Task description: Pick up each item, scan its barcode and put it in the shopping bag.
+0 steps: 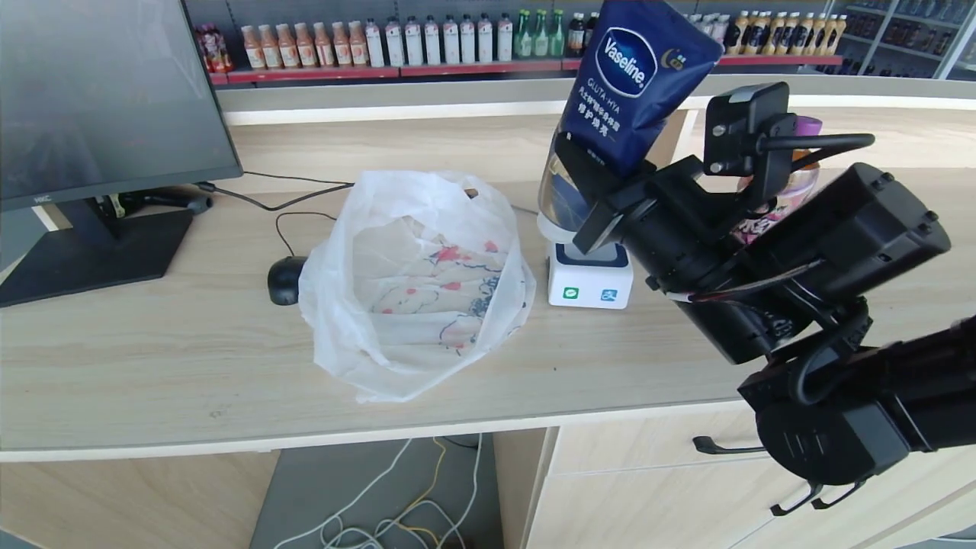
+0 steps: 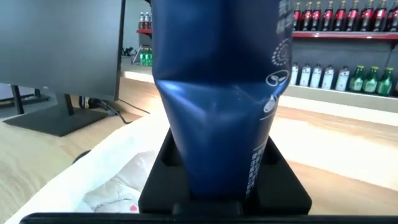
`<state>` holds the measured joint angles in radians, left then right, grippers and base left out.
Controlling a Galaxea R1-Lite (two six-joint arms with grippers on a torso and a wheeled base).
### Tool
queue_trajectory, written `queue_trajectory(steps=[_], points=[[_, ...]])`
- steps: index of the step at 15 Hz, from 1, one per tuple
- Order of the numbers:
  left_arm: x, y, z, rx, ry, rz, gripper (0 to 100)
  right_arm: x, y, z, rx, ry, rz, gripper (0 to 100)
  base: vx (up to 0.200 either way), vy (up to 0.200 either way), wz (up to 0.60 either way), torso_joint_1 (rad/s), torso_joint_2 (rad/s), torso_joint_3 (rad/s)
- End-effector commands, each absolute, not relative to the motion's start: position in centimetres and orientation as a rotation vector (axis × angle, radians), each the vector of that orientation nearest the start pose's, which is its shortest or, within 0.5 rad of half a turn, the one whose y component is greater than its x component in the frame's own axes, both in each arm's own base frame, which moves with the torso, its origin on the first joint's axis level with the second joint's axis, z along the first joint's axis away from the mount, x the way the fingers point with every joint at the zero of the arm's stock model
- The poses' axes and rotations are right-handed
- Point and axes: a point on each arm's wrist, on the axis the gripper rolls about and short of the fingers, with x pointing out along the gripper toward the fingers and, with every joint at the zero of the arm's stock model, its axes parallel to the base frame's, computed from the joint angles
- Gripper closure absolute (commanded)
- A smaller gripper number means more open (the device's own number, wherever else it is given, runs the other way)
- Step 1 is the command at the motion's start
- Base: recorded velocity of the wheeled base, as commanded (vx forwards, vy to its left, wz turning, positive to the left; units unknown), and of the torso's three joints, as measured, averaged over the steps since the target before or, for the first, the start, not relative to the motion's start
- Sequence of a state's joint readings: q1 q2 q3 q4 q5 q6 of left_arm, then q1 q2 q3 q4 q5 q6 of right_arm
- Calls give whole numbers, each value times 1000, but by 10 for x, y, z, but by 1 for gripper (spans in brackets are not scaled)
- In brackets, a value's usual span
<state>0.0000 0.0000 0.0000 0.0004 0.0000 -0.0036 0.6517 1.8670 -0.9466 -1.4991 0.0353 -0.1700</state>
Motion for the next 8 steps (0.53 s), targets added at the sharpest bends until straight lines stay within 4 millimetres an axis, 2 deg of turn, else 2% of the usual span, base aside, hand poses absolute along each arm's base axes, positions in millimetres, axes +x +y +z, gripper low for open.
queue_trajectory(steps=[1,8], points=[[-23,0,75,-5,0,2,0,271,207,239,20,-597,605,100,0,200,0,2,2,2],[-23,0,75,-6,0,2,0,273,207,237,78,-576,582,100,0,200,0,4,4,2]])
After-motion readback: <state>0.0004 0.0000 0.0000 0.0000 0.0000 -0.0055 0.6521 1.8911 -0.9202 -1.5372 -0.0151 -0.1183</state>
